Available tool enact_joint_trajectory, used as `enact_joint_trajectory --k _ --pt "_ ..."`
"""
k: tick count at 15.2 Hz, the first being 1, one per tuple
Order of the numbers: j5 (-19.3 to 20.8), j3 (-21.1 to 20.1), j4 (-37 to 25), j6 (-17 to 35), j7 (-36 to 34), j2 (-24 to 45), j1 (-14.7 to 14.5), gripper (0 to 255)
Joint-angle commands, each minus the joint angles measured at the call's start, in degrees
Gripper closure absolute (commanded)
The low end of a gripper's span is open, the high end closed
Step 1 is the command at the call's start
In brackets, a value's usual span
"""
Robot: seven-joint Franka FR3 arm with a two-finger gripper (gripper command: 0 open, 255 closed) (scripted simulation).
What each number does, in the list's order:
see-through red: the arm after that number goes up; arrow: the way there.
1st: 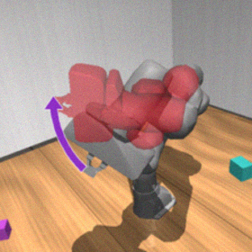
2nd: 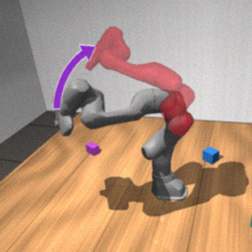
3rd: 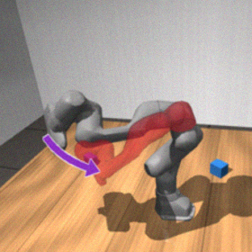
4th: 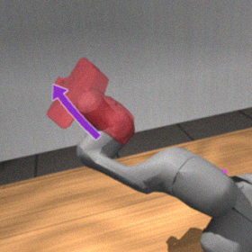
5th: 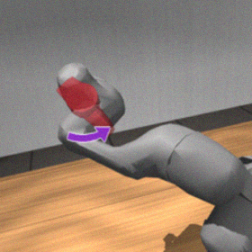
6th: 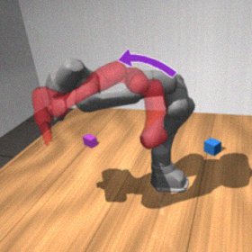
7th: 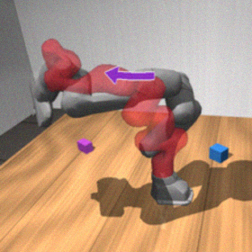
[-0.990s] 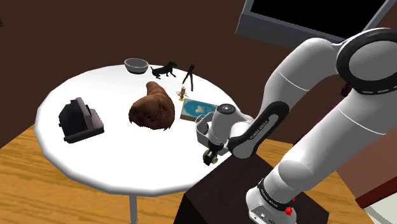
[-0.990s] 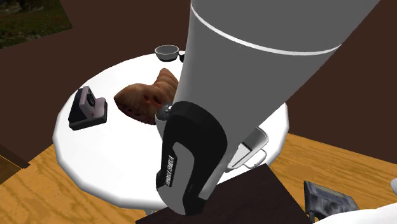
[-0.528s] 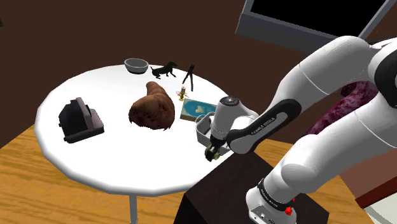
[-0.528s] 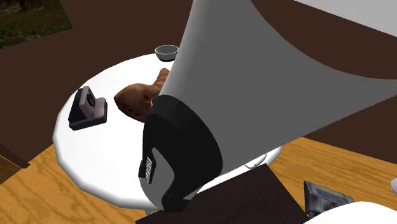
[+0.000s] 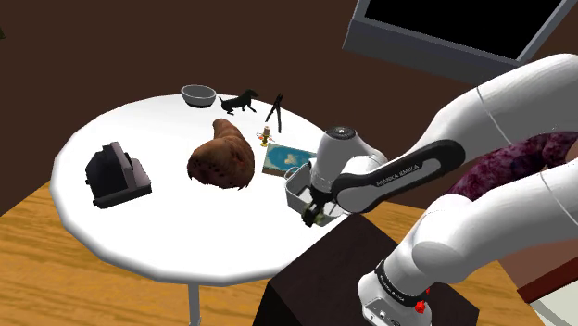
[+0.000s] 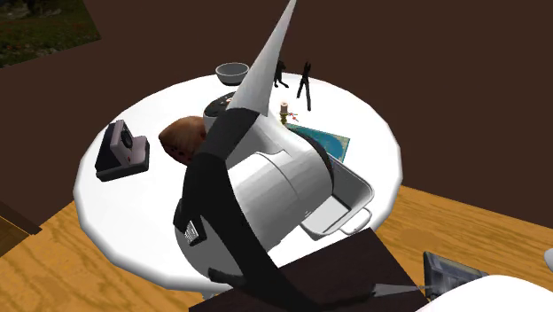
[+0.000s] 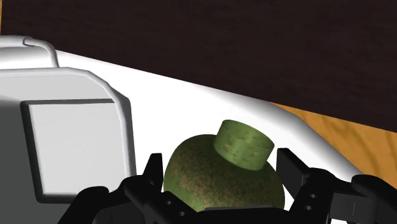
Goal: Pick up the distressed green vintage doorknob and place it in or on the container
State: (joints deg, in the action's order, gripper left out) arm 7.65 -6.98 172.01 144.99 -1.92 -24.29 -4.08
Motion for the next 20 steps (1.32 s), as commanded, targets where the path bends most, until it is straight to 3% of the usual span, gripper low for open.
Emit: enact_joint_trajectory --k 1,9,15,20 --pt "-0.60 0.37 -0.39 -2.54 0.68 -2.11 -0.45 255" --pt "-2.03 1.25 -2.33 -11.42 2.34 -9.10 -1.66 255" --pt "4.31 8.07 -6.29 -8.19 11.16 -3.08 6.36 255" --pt "7.65 13.38 -11.76 -5.91 17.96 3.65 10.92 255"
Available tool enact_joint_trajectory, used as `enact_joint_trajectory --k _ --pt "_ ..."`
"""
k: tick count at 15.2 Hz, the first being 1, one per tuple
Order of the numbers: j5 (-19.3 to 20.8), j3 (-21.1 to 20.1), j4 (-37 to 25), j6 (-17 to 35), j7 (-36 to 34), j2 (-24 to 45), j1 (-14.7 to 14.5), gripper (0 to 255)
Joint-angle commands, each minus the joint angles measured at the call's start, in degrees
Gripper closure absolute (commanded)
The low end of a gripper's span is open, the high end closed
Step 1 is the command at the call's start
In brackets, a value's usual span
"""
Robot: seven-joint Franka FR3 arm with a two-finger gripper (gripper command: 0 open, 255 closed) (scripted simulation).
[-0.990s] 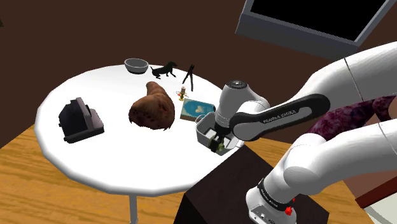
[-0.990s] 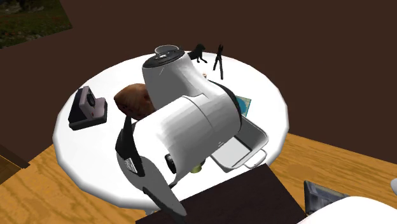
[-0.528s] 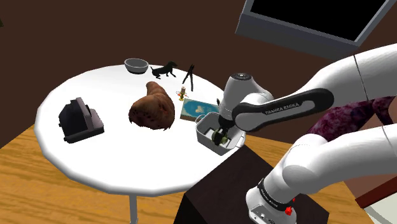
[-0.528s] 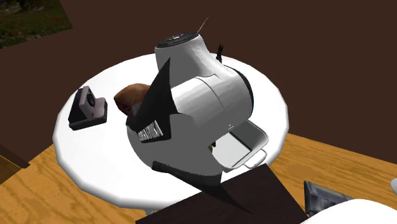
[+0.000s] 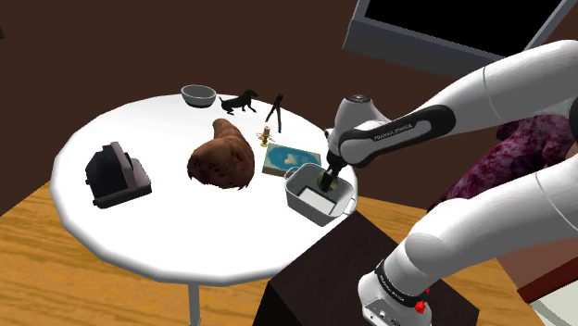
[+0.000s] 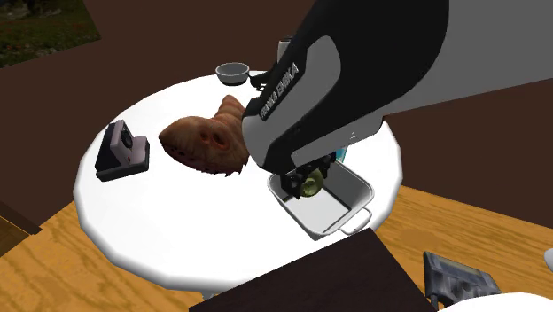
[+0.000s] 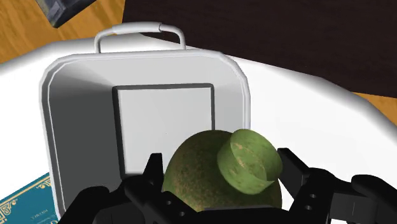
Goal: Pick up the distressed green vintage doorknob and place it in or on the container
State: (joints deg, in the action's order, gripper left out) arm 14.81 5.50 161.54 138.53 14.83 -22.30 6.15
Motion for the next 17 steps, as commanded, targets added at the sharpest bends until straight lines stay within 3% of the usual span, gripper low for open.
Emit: enact_joint_trajectory --k 1,6,17 --pt "0.86 1.91 -2.58 0.91 2.57 3.11 1.37 255" --pt "1.08 6.61 -9.89 2.22 9.62 10.64 3.85 255" --pt "2.24 7.01 -8.26 12.65 7.97 19.49 4.22 255"
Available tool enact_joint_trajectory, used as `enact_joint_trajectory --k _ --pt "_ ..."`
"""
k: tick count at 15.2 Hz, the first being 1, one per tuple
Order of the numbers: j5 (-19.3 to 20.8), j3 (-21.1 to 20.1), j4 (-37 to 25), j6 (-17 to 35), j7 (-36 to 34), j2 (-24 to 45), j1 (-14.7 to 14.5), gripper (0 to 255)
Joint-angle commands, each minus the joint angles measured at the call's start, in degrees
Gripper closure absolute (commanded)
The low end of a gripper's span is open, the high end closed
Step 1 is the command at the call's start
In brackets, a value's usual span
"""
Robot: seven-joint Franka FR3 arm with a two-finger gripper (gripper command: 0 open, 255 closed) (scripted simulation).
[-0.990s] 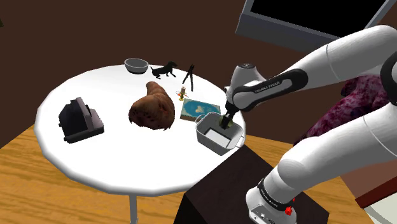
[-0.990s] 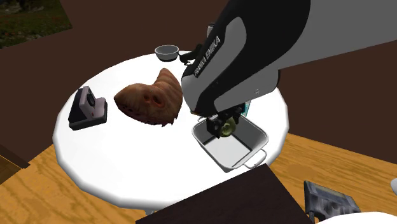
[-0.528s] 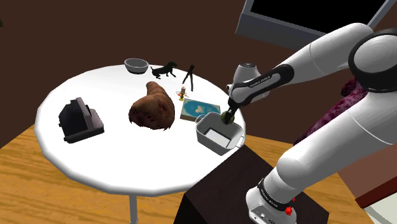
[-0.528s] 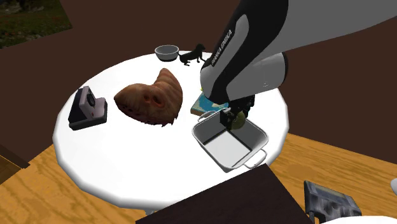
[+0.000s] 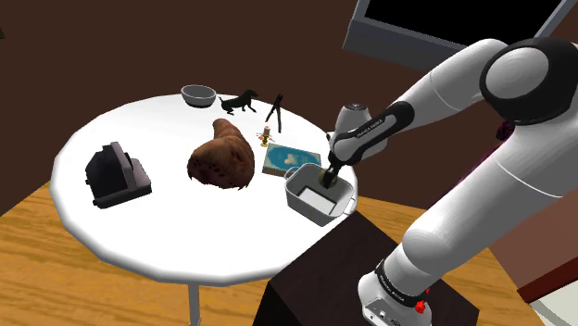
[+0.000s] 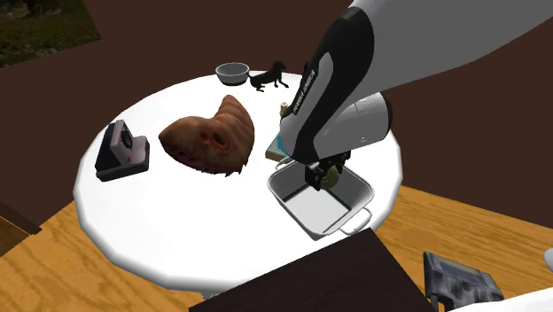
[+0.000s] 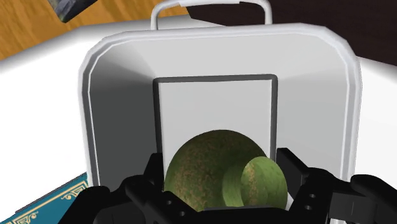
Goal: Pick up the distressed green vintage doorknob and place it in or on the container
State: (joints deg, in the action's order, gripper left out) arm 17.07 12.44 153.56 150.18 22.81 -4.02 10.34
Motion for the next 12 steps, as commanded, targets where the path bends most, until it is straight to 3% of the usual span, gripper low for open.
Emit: enact_joint_trajectory --k 1,10,11,12 --pt "0.09 0.10 -0.22 1.94 -0.18 2.11 0.06 255" --pt "0.25 0.13 -0.17 3.19 -0.41 3.31 0.11 255" --pt "0.25 0.12 -0.18 3.19 -0.41 3.31 0.11 0" --pt "0.25 0.12 -0.18 3.19 -0.41 3.31 0.11 0"
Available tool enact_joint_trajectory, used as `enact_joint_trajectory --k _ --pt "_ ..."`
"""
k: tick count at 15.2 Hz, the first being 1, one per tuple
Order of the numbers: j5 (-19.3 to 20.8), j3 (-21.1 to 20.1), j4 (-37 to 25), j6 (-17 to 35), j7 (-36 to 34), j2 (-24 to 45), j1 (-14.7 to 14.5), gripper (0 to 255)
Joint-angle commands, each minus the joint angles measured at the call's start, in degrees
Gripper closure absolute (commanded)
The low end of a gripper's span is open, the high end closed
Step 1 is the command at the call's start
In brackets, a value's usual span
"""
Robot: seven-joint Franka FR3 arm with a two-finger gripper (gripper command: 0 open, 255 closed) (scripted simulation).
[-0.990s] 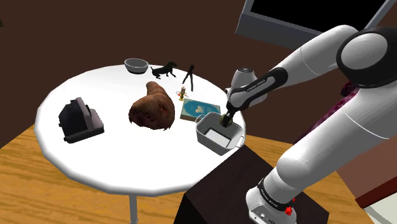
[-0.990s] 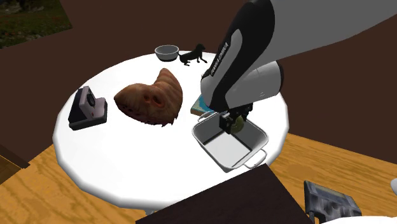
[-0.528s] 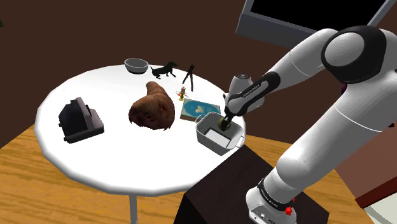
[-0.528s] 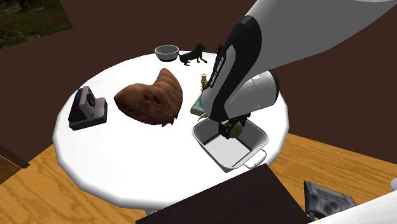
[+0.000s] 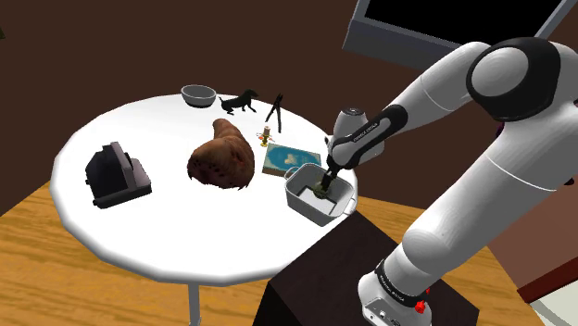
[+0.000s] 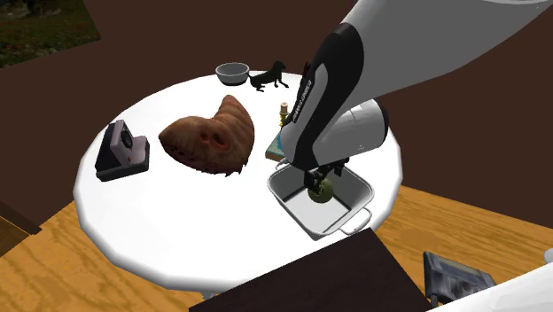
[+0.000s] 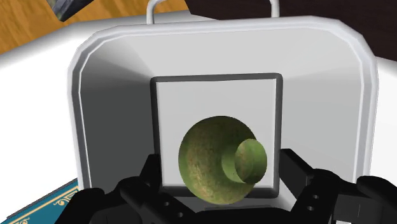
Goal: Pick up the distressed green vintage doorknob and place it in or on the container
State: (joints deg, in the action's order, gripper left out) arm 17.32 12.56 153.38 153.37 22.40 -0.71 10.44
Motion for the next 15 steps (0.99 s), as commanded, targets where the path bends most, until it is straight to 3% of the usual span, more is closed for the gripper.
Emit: enact_joint_trajectory --k 1,4,8,15 --pt "0.00 0.00 0.00 0.00 0.00 0.00 0.00 0" --pt "0.00 0.00 0.00 0.00 0.00 0.00 0.00 0" --pt "-1.10 -0.79 -0.74 -9.02 0.65 -8.19 -0.73 0" --pt "-1.11 -0.81 -0.74 -9.02 0.65 -8.19 -0.71 0"
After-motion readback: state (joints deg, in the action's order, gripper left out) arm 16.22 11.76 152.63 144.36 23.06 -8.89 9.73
